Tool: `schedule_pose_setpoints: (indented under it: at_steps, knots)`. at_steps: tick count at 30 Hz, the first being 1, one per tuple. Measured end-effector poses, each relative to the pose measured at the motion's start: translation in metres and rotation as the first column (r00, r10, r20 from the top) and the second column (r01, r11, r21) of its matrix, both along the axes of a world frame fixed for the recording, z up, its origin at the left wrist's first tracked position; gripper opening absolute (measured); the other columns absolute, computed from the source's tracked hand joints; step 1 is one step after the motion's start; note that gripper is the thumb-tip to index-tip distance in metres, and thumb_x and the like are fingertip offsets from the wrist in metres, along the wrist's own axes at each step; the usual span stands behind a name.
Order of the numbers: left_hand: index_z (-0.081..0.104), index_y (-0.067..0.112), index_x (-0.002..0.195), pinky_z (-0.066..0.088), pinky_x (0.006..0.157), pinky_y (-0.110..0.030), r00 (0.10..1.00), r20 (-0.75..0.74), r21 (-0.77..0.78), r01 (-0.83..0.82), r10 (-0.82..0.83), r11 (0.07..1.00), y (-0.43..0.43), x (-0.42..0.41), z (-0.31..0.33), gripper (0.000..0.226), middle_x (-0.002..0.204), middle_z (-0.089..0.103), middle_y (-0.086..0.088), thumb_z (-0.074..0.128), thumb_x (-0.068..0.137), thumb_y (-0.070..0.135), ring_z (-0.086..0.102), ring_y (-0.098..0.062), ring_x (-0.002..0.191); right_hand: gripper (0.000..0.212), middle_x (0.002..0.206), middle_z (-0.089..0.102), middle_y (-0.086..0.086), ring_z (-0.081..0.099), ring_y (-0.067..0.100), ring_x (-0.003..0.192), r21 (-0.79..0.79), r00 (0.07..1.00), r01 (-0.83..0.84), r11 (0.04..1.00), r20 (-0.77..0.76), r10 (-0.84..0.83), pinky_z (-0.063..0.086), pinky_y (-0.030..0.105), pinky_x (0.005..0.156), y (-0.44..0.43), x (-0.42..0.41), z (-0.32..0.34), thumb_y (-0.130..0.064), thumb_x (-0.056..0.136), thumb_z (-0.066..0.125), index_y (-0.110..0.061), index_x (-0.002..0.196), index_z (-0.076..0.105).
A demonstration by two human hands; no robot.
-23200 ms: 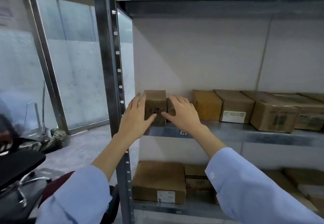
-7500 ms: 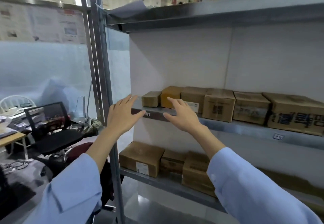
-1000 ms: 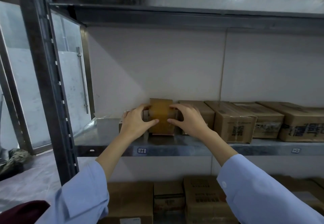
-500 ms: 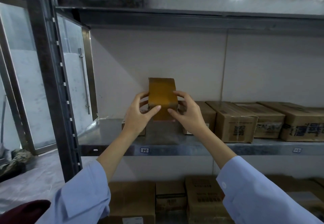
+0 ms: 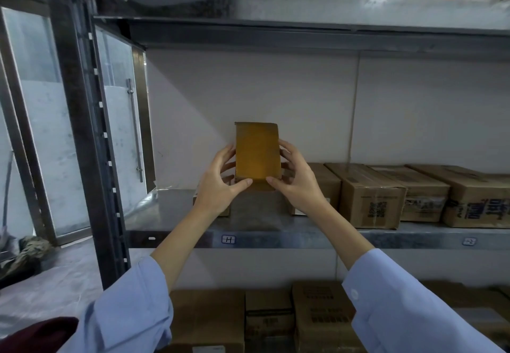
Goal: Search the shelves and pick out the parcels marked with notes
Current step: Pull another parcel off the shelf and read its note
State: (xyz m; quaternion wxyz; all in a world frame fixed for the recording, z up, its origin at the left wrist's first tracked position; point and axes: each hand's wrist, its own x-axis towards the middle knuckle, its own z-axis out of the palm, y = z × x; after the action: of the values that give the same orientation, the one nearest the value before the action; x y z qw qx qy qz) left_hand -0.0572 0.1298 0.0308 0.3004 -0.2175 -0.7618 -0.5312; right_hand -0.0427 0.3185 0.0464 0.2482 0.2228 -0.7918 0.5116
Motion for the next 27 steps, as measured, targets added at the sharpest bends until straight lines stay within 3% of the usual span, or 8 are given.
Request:
schedule_pose_setpoints:
  at_steps: [5,10,16,19,24,27]
  knots:
    - [0.034,0.027,0.145,0.048,0.103,-0.044,0.999,0.035,0.015,0.006,-0.007,1.0,0.0,-0.001,0.0,0.083,0.143,0.045,0.004,0.081,0.076,0.028,0.049,-0.021,0.127,0.088,0.139,0.041,-0.005,0.049,0.018,0.128,-0.053,0.999,-0.031,0.998,0.03,0.033,0.05,0.039,0.102,-0.001,0.001,0.001,-0.003,0.083,0.073,-0.029,0.151,0.024]
    - [0.036,0.028,0.144,0.05,0.101,-0.046,0.999,0.041,0.005,-0.01,0.01,1.0,-0.001,-0.003,-0.001,0.082,0.144,0.043,-0.002,0.081,0.075,0.03,0.051,-0.023,0.126,0.091,0.146,0.038,0.006,0.047,0.023,0.132,-0.046,0.999,0.016,0.999,0.048,-0.014,0.048,0.041,0.104,-0.004,-0.003,0.0,-0.012,0.083,0.075,-0.031,0.153,0.02]
    - [0.036,0.037,0.135,0.046,0.105,-0.045,0.997,0.068,0.022,0.034,-0.036,0.999,-0.002,-0.001,-0.001,0.074,0.141,0.048,0.004,0.08,0.075,0.036,0.049,-0.019,0.128,0.081,0.149,0.039,0.001,0.042,0.02,0.135,-0.003,0.996,0.072,0.997,0.048,-0.071,0.044,0.047,0.108,-0.002,-0.008,-0.001,-0.025,0.083,0.076,-0.028,0.15,0.029]
    - [0.037,0.039,0.131,0.046,0.105,-0.043,0.996,0.085,-0.009,0.005,-0.004,1.0,-0.001,0.0,-0.001,0.073,0.135,0.05,0.011,0.073,0.069,0.05,0.05,-0.015,0.127,0.08,0.147,0.043,-0.002,0.044,0.018,0.134,-0.019,0.997,0.046,0.999,0.056,-0.045,0.048,0.044,0.104,0.0,-0.009,0.001,-0.026,0.083,0.076,-0.026,0.148,0.03]
    - [0.041,0.035,0.128,0.049,0.102,-0.04,0.988,0.141,0.119,0.044,-0.061,0.992,0.0,0.0,0.0,0.069,0.133,0.053,0.008,0.071,0.068,0.051,0.054,-0.012,0.121,0.074,0.144,0.045,-0.001,0.046,0.016,0.131,-0.04,0.997,0.003,0.999,0.072,0.0,0.045,0.042,0.108,0.001,-0.007,0.0,-0.027,0.081,0.078,-0.021,0.14,0.033]
    - [0.041,0.029,0.131,0.048,0.103,-0.039,0.988,0.145,0.133,0.03,-0.049,0.991,0.001,0.0,0.001,0.074,0.134,0.052,0.006,0.071,0.067,0.052,0.052,-0.014,0.122,0.073,0.14,0.044,-0.004,0.046,0.018,0.133,-0.054,0.997,-0.011,0.998,0.074,0.015,0.045,0.034,0.107,0.0,-0.007,-0.002,-0.028,0.081,0.078,-0.021,0.136,0.032]
